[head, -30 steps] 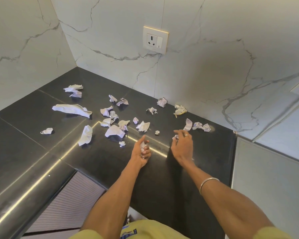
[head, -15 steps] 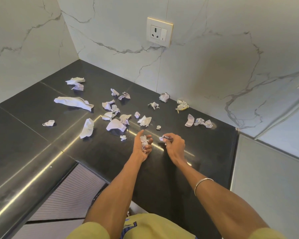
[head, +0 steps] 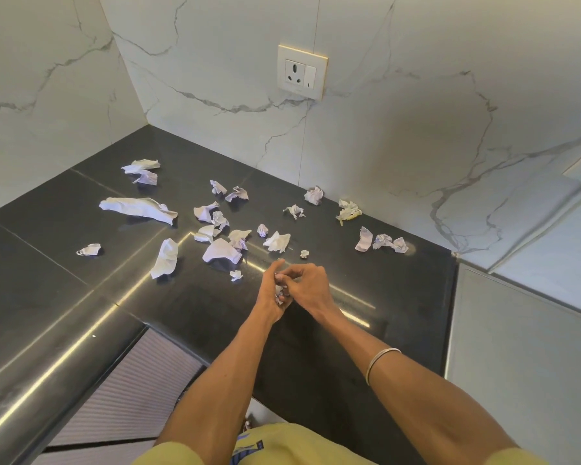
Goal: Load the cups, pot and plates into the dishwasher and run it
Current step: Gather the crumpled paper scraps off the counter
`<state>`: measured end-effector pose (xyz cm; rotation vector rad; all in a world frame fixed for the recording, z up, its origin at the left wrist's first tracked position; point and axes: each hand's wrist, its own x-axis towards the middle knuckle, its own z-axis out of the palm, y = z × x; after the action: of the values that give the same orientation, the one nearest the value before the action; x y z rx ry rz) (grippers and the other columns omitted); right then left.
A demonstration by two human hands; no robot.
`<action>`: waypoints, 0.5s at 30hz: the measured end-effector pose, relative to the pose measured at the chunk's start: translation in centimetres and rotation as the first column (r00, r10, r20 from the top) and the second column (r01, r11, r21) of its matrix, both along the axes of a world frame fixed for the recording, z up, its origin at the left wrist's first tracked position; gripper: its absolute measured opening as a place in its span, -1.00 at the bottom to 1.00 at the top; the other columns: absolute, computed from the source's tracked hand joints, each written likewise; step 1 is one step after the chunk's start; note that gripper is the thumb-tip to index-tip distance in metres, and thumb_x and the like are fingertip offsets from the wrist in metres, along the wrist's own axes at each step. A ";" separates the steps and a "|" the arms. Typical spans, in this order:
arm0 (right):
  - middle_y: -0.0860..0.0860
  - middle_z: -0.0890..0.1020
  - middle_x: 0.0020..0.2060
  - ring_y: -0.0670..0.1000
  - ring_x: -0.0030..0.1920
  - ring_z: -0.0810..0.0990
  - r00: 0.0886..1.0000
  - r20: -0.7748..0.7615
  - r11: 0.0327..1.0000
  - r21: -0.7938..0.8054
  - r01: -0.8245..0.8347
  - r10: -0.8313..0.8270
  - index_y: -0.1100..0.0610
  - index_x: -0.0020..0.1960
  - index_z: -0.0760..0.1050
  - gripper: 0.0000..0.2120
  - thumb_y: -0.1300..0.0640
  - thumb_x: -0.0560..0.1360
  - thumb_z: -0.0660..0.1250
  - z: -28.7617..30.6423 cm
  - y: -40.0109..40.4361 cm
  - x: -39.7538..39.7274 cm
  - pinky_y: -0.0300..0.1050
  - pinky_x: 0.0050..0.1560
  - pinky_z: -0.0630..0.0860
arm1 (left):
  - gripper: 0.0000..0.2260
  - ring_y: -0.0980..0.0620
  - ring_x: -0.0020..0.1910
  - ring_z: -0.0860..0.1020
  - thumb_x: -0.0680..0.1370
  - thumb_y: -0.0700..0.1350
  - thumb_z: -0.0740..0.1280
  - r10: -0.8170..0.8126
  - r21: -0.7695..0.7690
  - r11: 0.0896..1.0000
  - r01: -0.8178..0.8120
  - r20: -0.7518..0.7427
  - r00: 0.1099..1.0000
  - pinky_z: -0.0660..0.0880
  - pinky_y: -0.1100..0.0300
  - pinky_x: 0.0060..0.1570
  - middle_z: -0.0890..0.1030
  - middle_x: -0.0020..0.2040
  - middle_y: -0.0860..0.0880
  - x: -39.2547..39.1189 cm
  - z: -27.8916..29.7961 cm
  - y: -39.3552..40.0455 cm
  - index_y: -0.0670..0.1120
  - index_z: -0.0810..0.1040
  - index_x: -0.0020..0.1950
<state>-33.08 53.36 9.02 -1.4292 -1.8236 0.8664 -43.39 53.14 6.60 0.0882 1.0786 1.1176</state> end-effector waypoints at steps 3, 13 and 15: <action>-0.16 0.66 -0.38 -0.16 -0.37 0.61 0.997 0.058 0.997 0.057 0.044 -0.048 0.00 -0.21 0.68 -0.73 -0.01 0.57 0.29 0.2 0.5 0.3 -0.22 -0.32 0.53 | -0.75 0.15 -0.67 0.31 0.57 -0.05 0.33 -0.010 -0.008 1.000 0.010 0.010 1.000 0.20 0.35 -0.72 0.48 -0.49 0.00 0.1 0.3 0.0 -0.14 0.54 -0.26; 0.00 0.54 0.21 0.08 0.19 0.50 0.909 0.413 0.997 -0.025 0.075 -0.058 -0.03 0.29 0.54 -0.54 0.35 0.47 0.32 -2.4 5.9 2.5 0.00 0.15 0.55 | -0.67 0.14 -0.64 0.33 0.46 0.00 0.49 -0.056 -0.087 0.994 0.062 0.069 0.996 0.23 0.35 -0.69 0.37 -0.53 0.01 -1.5 -0.2 -0.2 -0.08 0.43 -0.37; -0.02 0.57 0.15 0.07 0.13 0.53 0.885 0.465 1.000 -0.014 0.012 -0.004 0.03 0.16 0.62 -0.65 0.34 0.46 0.33 -2.5 6.4 2.5 0.01 0.09 0.57 | -0.71 0.14 -0.60 0.37 0.43 -0.06 0.52 -0.039 -0.107 0.993 0.044 0.055 0.998 0.30 0.36 -0.66 0.40 -0.49 0.01 -1.1 0.1 0.0 -0.08 0.44 -0.34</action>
<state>-30.61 59.75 6.50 -1.7678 -2.1566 0.5607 -44.53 53.15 6.66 -0.0041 1.0836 1.0171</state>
